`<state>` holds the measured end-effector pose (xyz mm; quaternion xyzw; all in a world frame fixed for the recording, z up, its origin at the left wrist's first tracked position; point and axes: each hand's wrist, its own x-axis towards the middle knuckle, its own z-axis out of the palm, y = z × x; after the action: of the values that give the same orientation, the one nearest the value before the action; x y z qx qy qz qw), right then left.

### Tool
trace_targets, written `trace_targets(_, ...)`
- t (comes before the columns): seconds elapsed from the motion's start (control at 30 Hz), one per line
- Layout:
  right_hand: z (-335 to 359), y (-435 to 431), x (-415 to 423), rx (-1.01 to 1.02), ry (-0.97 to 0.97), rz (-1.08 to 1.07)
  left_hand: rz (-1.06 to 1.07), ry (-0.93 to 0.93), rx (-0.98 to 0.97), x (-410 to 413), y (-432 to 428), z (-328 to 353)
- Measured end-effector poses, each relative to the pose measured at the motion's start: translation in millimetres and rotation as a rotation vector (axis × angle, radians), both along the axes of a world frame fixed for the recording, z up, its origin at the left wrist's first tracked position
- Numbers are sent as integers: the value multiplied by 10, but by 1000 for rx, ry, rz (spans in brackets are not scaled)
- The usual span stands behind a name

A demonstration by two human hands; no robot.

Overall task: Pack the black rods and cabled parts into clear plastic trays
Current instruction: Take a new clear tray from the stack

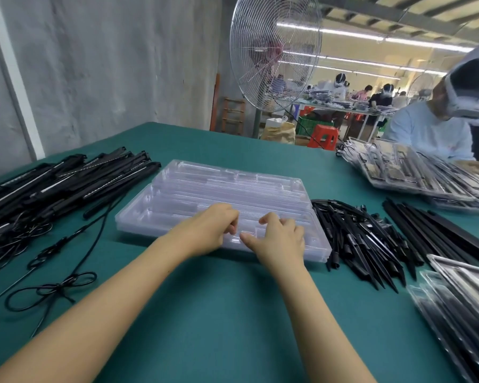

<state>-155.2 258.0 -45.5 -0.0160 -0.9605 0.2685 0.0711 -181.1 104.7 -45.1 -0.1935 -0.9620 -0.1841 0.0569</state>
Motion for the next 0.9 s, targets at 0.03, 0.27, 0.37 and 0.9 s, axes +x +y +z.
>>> trace_targets(0.03, -2, 3, 7, 5, 2, -4, -5, 10, 10, 20, 6, -6)
trace_targets(0.27, -17, 0, -10, 34, 9, 12, 9, 51, 42, 92, 42, -13)
trace_targets(0.37, -31, 5, -26, 61, 7, 27, 38, 64, 55, 118, 58, -13)
trace_targets(0.9, -48, -44, -33, -102, 258, -40, -109, 382, -84, 130, 21, -42)
